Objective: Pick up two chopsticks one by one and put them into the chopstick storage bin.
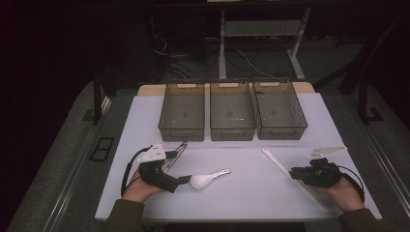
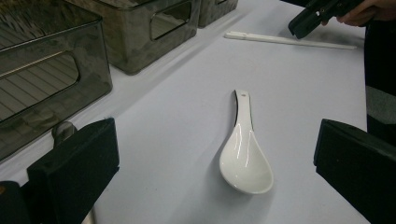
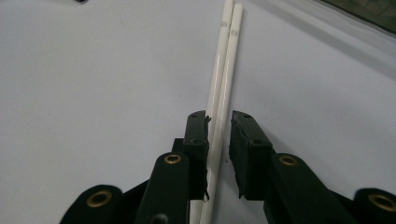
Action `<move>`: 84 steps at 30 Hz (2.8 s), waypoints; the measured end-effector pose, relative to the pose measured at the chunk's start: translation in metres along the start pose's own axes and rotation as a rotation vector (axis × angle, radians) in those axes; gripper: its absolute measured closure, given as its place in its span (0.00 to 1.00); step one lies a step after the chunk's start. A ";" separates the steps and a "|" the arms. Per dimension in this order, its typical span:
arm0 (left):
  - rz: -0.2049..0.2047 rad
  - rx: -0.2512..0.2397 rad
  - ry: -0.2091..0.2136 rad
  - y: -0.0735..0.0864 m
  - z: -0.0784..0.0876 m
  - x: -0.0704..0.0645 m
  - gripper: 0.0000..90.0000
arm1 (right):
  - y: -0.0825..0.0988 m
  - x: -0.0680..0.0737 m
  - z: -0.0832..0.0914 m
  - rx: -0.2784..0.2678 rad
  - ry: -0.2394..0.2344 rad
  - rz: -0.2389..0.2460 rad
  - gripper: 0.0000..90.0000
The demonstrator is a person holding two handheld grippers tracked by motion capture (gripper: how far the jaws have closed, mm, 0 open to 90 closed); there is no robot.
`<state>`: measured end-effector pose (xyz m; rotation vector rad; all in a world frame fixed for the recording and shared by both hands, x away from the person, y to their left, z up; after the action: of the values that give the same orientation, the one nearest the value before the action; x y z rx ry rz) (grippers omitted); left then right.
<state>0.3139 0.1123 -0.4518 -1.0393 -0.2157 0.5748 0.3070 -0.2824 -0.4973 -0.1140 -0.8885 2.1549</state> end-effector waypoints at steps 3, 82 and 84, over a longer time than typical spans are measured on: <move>0.000 0.000 0.001 0.000 0.000 0.000 0.00 | 0.001 0.000 -0.001 0.006 0.003 0.002 0.86; -0.002 0.002 0.016 0.000 -0.001 -0.002 0.00 | -0.003 -0.004 0.001 -0.042 0.107 -0.042 0.94; -0.003 0.001 0.017 0.000 -0.001 -0.002 0.00 | -0.003 -0.003 0.004 -0.047 0.099 -0.044 0.94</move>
<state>0.3123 0.1105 -0.4522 -1.0420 -0.2021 0.5634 0.3103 -0.2853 -0.4931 -0.2210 -0.8762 2.0698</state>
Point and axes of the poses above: each handheld gripper's, and its own axes: z roughly backward along the jaws, y roughly out of its underside, x roughly to its left, the point moved 8 cm from there along -z, roughly forward along the jaws, and after that the axes turned 4 degrees about -y, right-handed, at the moved point
